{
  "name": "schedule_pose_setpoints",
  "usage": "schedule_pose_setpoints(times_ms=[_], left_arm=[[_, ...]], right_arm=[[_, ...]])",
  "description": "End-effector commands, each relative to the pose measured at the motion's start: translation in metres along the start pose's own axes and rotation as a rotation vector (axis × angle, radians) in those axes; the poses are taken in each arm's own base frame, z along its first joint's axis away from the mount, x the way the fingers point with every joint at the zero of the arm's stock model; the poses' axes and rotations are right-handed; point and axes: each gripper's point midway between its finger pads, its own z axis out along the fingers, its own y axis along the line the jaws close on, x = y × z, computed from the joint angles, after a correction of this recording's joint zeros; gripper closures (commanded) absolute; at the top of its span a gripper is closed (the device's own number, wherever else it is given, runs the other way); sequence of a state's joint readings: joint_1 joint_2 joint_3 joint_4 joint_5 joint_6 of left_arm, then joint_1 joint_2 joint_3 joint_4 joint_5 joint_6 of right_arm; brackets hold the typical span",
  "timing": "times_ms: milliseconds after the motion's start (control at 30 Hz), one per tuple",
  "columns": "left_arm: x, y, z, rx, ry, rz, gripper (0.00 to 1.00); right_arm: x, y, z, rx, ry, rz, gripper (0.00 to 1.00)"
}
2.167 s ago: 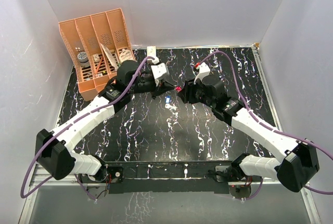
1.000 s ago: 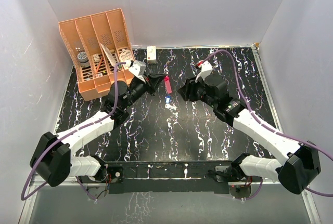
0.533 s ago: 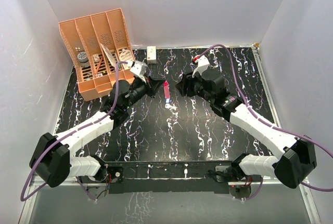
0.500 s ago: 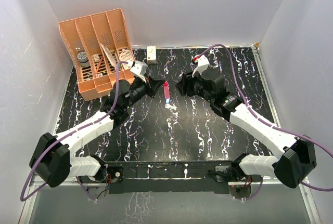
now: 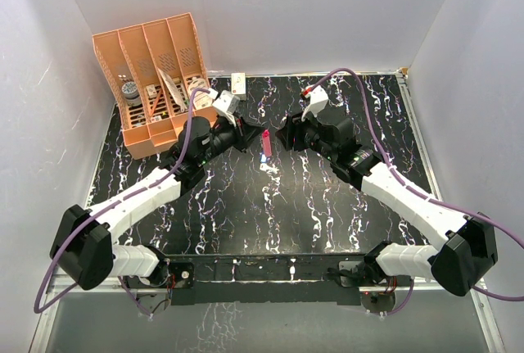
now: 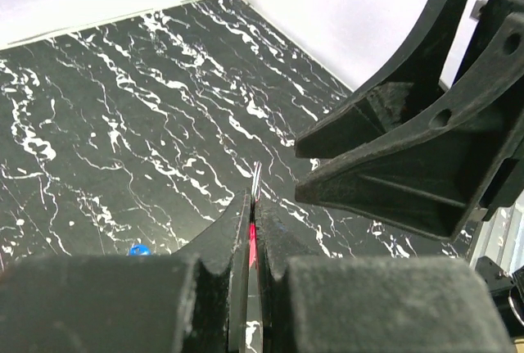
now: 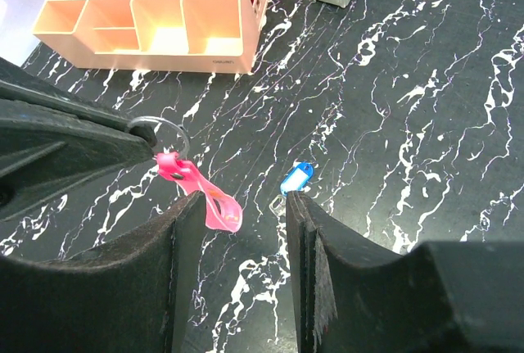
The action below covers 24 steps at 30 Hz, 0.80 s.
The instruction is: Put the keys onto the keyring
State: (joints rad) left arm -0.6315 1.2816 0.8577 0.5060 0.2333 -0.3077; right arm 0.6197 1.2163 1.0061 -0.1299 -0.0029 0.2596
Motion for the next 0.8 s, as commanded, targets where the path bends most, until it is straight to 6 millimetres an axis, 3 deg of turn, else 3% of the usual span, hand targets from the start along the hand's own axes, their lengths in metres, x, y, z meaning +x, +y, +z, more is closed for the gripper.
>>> schedule_pose_setpoints(times_ms=[0,767], left_arm=[[-0.013,-0.009,0.0,0.036,-0.011,0.003,1.0],[0.009,-0.023,0.008,0.159,0.191,0.086,1.0]], right_arm=[[-0.05,0.012,-0.011,-0.036,-0.149,-0.025,0.58],[-0.051,0.02,-0.01,-0.088,-0.133,-0.074,0.6]])
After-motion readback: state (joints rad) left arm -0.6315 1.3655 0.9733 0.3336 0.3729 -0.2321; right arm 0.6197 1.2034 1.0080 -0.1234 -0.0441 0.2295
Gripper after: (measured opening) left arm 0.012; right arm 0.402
